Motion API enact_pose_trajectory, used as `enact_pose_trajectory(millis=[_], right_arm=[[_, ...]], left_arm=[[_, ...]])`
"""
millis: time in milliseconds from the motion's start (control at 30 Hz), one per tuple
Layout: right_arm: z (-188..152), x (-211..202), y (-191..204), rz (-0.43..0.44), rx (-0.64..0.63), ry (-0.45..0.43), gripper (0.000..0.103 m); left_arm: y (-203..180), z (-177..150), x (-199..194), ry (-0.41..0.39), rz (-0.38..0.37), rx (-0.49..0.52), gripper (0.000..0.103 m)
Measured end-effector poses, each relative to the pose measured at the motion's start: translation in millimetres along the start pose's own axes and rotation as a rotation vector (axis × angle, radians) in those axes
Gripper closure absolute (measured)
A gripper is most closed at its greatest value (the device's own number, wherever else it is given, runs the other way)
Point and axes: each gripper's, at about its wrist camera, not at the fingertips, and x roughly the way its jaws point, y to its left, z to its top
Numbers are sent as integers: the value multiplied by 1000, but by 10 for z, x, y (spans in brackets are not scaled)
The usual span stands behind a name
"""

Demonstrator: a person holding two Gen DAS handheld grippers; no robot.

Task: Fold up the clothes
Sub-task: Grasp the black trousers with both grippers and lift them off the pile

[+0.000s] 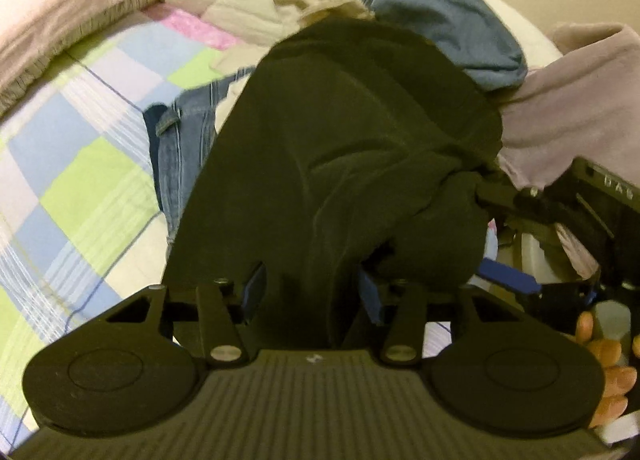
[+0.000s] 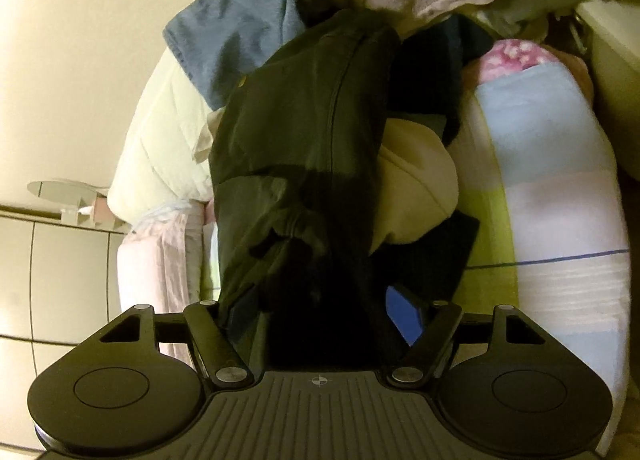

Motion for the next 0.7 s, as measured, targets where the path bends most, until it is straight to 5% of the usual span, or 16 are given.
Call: enact_pose_trajectory(millis=[167,233,300,500,700], right_arm=[[41,211,-17,28,1,26,31],[51,293,-23,47,-3,40,66],[53,347,20,61,-33,53,95],[-142,32,579,95,-380,-3,100],[-571,-444,1127,255,-581,-24,101]], left_arm=[[55,10,206,16,-43,-24,60],[87,13,230,4,-98,-30,96],[122,12,189,-14,-123,-56,97],[378,-151,-417,-202,-46,-129,100],[740,-543,-1425,-416,-2,-268,102]])
